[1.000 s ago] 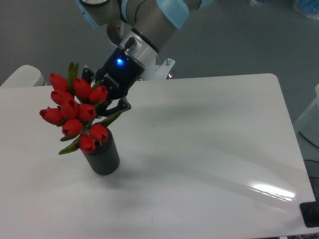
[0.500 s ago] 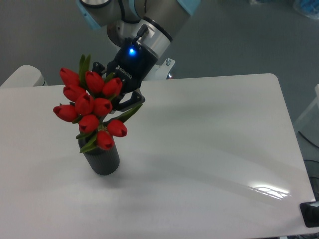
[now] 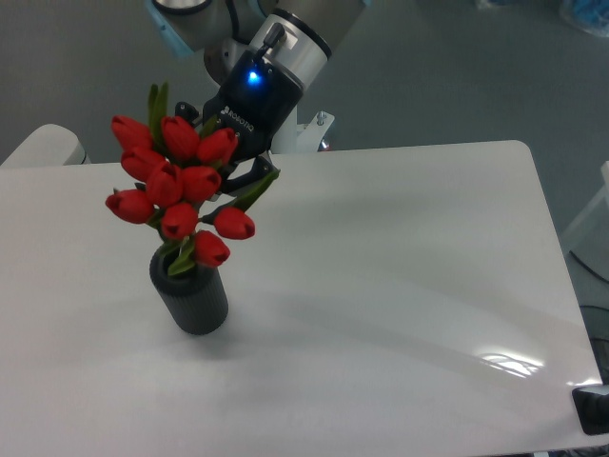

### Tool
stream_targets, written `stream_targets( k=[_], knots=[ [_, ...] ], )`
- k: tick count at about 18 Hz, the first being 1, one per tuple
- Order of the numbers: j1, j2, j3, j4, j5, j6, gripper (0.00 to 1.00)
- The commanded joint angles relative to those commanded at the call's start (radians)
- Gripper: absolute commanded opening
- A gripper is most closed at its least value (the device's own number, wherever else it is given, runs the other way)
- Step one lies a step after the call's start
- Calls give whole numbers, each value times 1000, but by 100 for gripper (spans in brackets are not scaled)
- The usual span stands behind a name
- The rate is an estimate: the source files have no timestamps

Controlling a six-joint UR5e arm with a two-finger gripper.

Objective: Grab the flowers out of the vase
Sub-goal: 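Carry the tulip bunch up and away from the black vase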

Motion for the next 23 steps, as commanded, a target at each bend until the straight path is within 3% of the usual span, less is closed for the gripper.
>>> stream_targets(
  k=[5, 13, 23],
  knots=[
    [32, -2, 26, -5, -11, -6, 23],
    [166, -21, 46, -2, -55, 9, 21],
    [284, -187, 86, 2, -81, 225, 21]
  ],
)
